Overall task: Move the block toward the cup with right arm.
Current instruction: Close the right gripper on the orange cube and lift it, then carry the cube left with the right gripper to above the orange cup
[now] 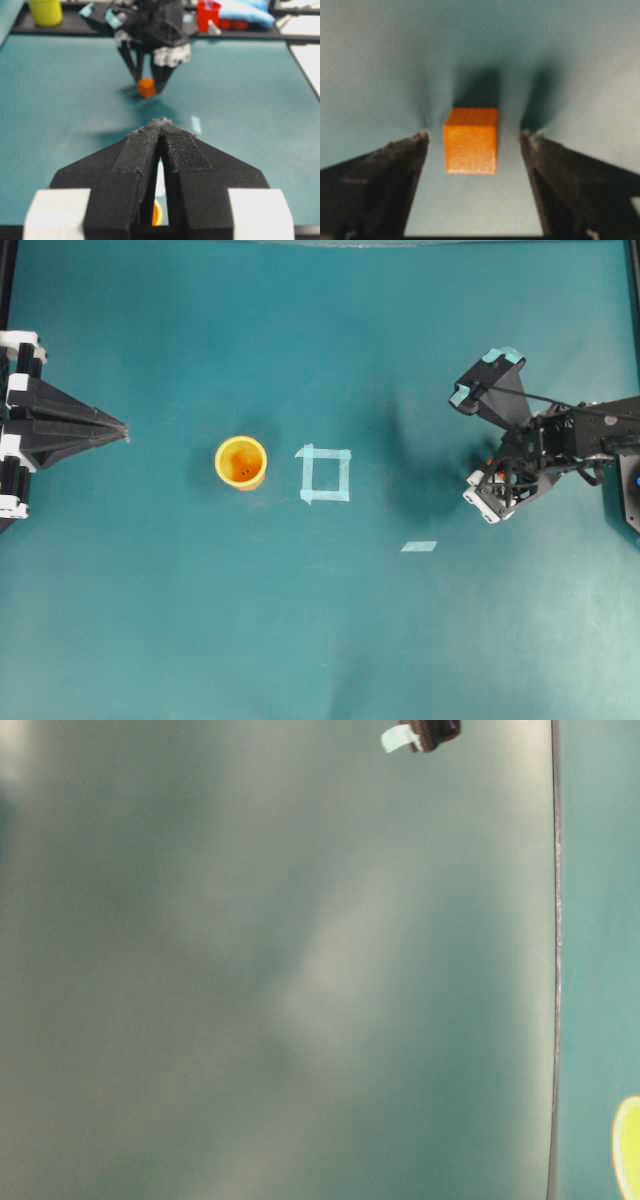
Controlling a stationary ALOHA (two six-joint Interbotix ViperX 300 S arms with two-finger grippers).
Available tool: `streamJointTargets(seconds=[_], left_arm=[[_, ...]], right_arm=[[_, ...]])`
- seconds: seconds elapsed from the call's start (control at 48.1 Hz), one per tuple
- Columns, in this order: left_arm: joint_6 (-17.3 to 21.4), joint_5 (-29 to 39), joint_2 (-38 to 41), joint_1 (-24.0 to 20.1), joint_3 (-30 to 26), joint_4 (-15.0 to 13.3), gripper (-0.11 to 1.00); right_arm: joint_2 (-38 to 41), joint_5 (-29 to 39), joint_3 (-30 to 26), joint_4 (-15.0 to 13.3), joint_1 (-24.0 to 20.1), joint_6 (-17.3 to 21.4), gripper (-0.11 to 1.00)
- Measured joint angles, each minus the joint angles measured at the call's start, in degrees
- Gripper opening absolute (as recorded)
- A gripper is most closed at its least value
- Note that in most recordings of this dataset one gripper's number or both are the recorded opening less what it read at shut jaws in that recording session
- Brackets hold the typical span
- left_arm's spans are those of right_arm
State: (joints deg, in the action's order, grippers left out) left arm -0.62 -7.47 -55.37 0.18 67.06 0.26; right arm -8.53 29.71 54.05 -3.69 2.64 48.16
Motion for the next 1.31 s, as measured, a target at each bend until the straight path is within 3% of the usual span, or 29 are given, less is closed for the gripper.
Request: streamJointTargets(seconds=[0.333,0.707,0.935,1.101,1.309], left_arm=[[0.1,0.0,0.0,0.0,0.0,0.0,0.02],[0.0,-0.1,0.0,0.0,0.0,0.0,0.02],[0.0,0.0,0.0,0.0,0.1,0.0,0.02],[0.0,0.0,0.0,-0.1,0.0,0.0,0.02],[0.0,0.0,-0.1,0.0,0.0,0.0,0.02]], right_arm=[[0.3,-1.3,0.8,0.0,0.0,0.0,0.65],[0.3,-4.7,1.0,-0.2,0.1,0.0,0.43],[0.3,-9.8,-1.3,-0.4,0.1,-0.5,0.41],[0.3,-11.6,-5.6,-4.1,0.1,-0.5,0.41],[1.7,-12.0,-12.7,-13.6,0.0,-0.5,0.41]])
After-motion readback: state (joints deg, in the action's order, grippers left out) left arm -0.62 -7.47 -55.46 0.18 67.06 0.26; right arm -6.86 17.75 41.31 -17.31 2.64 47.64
